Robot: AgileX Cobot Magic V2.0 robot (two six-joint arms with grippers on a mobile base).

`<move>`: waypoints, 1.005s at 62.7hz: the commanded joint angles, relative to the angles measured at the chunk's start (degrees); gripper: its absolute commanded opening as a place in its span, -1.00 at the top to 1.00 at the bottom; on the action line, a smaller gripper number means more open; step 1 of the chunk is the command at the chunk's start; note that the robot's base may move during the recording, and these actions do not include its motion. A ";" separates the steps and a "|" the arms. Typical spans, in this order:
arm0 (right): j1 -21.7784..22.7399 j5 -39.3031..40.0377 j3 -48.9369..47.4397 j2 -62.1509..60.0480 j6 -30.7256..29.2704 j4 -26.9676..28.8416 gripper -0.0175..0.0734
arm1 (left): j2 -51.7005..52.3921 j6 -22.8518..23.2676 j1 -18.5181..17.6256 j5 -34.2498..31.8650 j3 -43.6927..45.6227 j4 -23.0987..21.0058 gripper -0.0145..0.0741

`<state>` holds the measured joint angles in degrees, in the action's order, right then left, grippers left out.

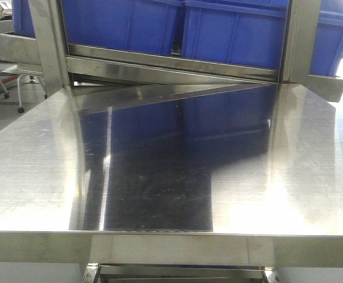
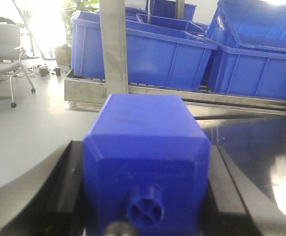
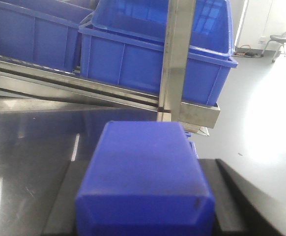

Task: Pick and sort blue part to right shelf
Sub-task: 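Drive the base away from the table, holding both bottles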

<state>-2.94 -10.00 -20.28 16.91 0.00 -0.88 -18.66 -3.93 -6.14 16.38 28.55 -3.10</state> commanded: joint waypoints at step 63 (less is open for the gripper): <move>0.37 5.20 -1.59 0.36 0.00 -0.52 -0.23 | -0.53 0.58 0.12 -4.84 1.63 -0.06 -0.08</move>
<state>-2.94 -10.00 -20.28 16.91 0.00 -0.88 -18.66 -3.85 -6.14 16.46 28.55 -3.10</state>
